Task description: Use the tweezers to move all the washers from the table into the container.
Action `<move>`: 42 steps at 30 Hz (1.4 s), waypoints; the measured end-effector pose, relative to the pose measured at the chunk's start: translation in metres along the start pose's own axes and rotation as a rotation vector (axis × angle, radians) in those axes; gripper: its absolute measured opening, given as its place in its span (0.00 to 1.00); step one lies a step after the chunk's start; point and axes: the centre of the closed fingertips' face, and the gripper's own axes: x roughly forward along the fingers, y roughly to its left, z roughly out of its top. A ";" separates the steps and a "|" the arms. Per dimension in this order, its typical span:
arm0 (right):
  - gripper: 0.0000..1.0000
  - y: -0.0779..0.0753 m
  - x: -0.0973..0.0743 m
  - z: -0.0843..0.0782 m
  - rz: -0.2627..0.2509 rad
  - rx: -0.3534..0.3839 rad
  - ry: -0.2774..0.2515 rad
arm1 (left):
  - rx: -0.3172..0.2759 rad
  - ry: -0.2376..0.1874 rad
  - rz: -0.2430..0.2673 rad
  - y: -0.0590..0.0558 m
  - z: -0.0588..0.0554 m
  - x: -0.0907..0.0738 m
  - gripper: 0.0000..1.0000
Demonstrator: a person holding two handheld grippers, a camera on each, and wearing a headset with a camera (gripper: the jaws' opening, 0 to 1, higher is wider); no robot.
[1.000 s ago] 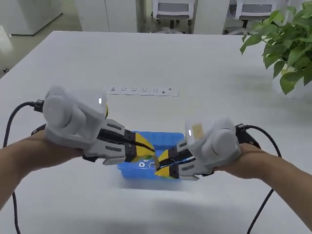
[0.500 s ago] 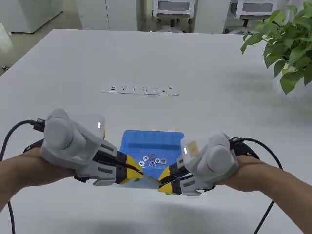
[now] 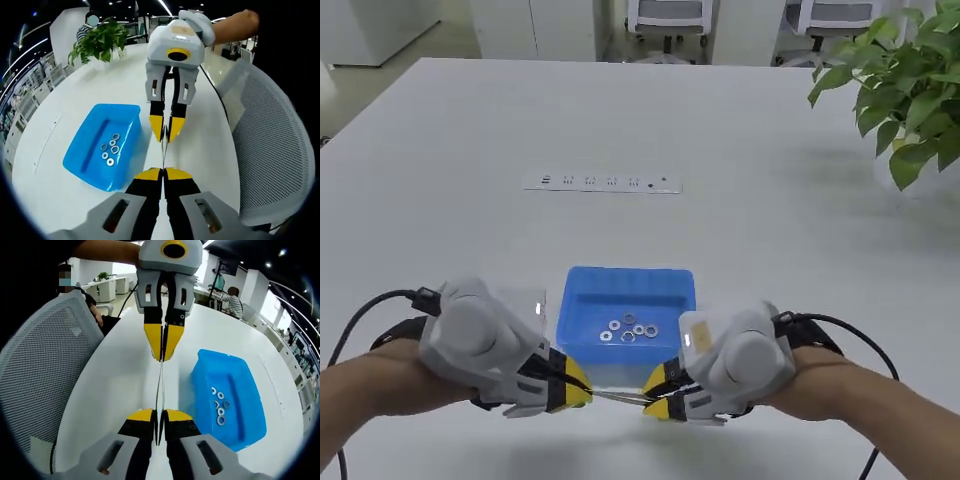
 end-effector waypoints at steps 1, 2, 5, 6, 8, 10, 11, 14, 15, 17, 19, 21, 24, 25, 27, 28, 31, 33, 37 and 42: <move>0.09 0.001 0.001 0.000 0.001 0.004 0.001 | 0.003 0.010 -0.002 0.000 -0.003 0.002 0.05; 0.09 0.001 0.002 0.000 0.001 0.002 0.002 | 0.004 0.019 -0.002 0.000 -0.005 0.003 0.05; 0.09 0.001 0.005 -0.003 0.003 -0.003 0.018 | 0.007 0.041 -0.001 0.001 -0.012 0.009 0.05; 0.09 0.001 0.006 -0.004 0.004 -0.005 0.022 | 0.007 0.047 0.000 0.001 -0.013 0.010 0.05; 0.10 0.002 0.007 -0.005 0.010 0.001 0.026 | 0.011 0.066 -0.005 0.001 -0.017 0.013 0.05; 0.10 0.002 0.008 -0.005 0.012 0.002 0.029 | 0.015 0.082 -0.006 0.001 -0.021 0.016 0.05; 0.10 0.003 0.009 -0.006 0.015 0.007 0.031 | 0.011 0.090 -0.011 0.001 -0.023 0.018 0.05; 0.10 0.003 0.010 -0.007 0.021 0.007 0.038 | 0.004 0.102 -0.018 0.002 -0.026 0.021 0.05; 0.10 0.003 0.011 -0.007 0.021 0.010 0.040 | 0.004 0.105 -0.017 0.002 -0.027 0.022 0.05; 0.11 0.003 0.011 -0.008 0.027 0.015 0.045 | -0.007 0.112 -0.028 0.001 -0.029 0.024 0.05; 0.11 0.004 0.013 -0.009 0.033 0.019 0.050 | -0.007 0.119 -0.031 0.001 -0.030 0.025 0.05; 0.11 0.004 0.013 -0.010 0.034 0.020 0.053 | -0.009 0.129 -0.036 0.000 -0.032 0.027 0.05; 0.12 0.005 0.014 -0.012 0.042 0.020 0.066 | -0.009 0.140 -0.041 -0.001 -0.035 0.029 0.05; 0.12 0.006 0.014 -0.012 0.042 0.017 0.069 | -0.006 0.144 -0.042 -0.002 -0.036 0.029 0.05; 0.12 0.007 0.014 -0.013 0.046 0.027 0.068 | -0.003 0.156 -0.046 -0.003 -0.039 0.029 0.05; 0.12 0.008 0.014 -0.014 0.046 0.027 0.070 | -0.004 0.157 -0.048 -0.004 -0.039 0.030 0.05; 0.12 0.010 0.014 -0.017 0.049 0.025 0.080 | -0.010 0.158 -0.050 -0.005 -0.041 0.030 0.05; 0.12 0.011 0.014 -0.019 0.051 0.019 0.087 | -0.010 0.159 -0.055 -0.007 -0.042 0.030 0.05; 0.12 0.011 0.014 -0.020 0.051 0.020 0.086 | -0.016 0.154 -0.056 -0.007 -0.042 0.031 0.05; 0.12 0.012 0.013 -0.020 0.054 0.020 0.096 | -0.014 0.157 -0.052 -0.008 -0.041 0.030 0.06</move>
